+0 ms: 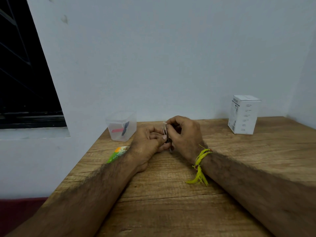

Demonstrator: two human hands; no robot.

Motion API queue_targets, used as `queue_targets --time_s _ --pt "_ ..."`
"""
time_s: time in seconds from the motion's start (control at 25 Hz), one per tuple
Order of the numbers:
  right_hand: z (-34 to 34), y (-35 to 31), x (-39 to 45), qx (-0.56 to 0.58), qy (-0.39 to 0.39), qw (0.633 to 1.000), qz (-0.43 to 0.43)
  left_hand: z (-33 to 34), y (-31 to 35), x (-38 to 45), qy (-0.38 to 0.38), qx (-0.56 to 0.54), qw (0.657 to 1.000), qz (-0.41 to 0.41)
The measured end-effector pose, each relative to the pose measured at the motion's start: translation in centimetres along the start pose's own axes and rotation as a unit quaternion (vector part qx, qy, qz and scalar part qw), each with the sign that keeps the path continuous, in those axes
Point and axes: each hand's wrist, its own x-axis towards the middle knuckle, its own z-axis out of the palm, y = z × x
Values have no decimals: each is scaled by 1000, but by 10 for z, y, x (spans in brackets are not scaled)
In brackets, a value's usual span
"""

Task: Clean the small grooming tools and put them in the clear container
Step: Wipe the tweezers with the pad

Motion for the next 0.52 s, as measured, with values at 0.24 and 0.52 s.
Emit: queue_targets --time_s 0.24,0.52 --pt "1 3 4 31 10 999 36 1 0 1 -12 3 1000 0" --pt "-2 1 3 22 28 999 32 1 0 -1 -13 11 1000 2"
